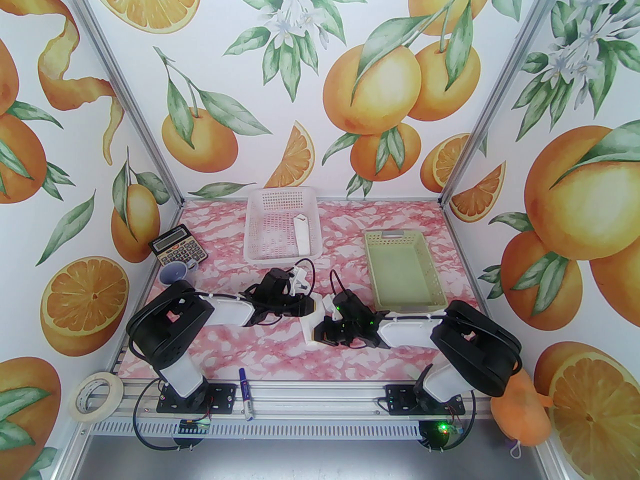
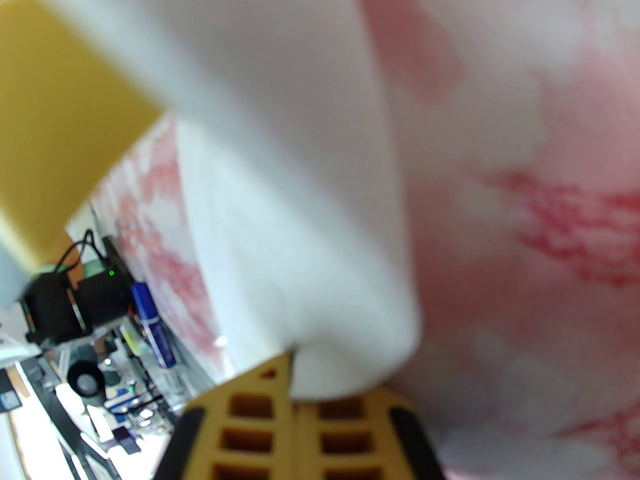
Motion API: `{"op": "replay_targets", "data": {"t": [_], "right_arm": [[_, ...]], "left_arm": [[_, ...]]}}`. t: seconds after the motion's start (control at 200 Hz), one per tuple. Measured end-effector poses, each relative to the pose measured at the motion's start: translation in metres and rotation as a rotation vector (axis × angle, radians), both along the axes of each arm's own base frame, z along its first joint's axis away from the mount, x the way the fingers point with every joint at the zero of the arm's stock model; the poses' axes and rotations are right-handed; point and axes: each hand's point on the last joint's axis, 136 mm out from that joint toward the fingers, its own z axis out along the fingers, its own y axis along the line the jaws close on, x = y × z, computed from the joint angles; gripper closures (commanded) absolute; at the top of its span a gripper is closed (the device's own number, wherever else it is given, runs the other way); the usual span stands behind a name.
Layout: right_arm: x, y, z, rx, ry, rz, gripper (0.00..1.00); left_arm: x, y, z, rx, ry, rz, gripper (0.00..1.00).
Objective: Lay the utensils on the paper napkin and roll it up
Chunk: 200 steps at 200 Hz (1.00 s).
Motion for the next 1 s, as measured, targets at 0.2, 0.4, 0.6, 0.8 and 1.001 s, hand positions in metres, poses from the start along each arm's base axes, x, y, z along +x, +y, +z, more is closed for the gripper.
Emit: {"op": "replay_targets", "data": {"t": [0.2,0.4,0.6,0.8,1.001], "right_arm": [[-0.001,-0.005,0.004,-0.030,-0.008,0.002,0.75],[-0.005,-0.020,0.011,-0.099,0.000,-0.006,0.66],[0.010,-0.040,0.034,-0.128,-0.037,-0.051,0.73],[0.028,-0.036,0.067,-0.093,-0.123,-0.054,0.87],[0.038,-0.026,0.064,-0.085,-0.132,-0.050,0.89]], "left_arm": [[-0.001,-0.001,0.000,0.002,-0.008,-0.012,0.80],[-0.002,-0.001,-0.001,0.007,-0.019,-0.021,0.80],[-0.002,-0.001,-0.001,0.008,-0.023,-0.023,0.80],[-0.002,-0.001,-0.001,0.009,-0.026,-0.025,0.80],[-0.002,-0.001,-0.001,0.010,-0.026,-0.025,0.80]]}}
